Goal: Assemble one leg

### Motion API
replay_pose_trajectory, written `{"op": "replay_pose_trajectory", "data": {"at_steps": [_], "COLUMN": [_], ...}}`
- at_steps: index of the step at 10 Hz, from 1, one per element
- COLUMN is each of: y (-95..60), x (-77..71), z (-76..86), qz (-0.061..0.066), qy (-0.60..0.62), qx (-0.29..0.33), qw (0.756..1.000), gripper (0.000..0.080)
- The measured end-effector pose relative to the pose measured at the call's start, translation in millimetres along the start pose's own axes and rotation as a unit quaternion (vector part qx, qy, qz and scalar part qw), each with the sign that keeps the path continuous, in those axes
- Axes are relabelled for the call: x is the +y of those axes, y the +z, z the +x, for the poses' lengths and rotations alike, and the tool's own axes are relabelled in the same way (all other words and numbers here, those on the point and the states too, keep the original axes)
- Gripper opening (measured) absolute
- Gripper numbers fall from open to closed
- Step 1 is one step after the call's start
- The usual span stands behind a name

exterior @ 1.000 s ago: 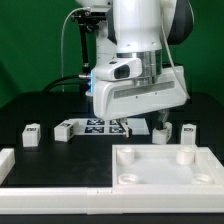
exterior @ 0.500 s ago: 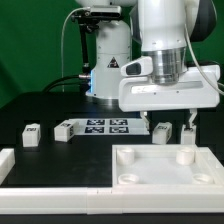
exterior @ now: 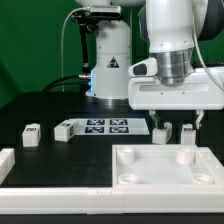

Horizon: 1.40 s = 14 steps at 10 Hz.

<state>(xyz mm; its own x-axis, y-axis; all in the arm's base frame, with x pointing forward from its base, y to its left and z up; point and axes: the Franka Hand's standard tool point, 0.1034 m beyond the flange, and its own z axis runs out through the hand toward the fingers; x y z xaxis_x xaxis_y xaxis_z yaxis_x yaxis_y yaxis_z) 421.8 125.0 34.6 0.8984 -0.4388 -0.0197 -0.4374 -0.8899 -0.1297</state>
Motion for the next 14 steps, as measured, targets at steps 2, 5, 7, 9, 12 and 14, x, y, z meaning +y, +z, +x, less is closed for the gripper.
{"op": "replay_pose_trajectory", "data": {"at_steps": [2, 5, 7, 9, 12, 14], "y": [-1.9, -8.5, -10.2, -1.7, 10.5, 14.7], "x": [16.6, 1.4, -6.2, -16.7, -30.1, -28.6], "z": [-0.2, -12.9, -18.0, -21.5, -22.1, -23.3], "qz": [-0.012, -0.021, -0.030, -0.051, -0.064, -0.060], "qy": [-0.044, -0.051, -0.045, -0.022, -0.006, -0.015], "qx": [-0.102, -0.259, -0.347, -0.401, -0.394, -0.393], "qw": [0.994, 0.964, 0.936, 0.914, 0.917, 0.917], "gripper": [0.0649, 0.0649, 0.0649, 0.0649, 0.0649, 0.0649]}}
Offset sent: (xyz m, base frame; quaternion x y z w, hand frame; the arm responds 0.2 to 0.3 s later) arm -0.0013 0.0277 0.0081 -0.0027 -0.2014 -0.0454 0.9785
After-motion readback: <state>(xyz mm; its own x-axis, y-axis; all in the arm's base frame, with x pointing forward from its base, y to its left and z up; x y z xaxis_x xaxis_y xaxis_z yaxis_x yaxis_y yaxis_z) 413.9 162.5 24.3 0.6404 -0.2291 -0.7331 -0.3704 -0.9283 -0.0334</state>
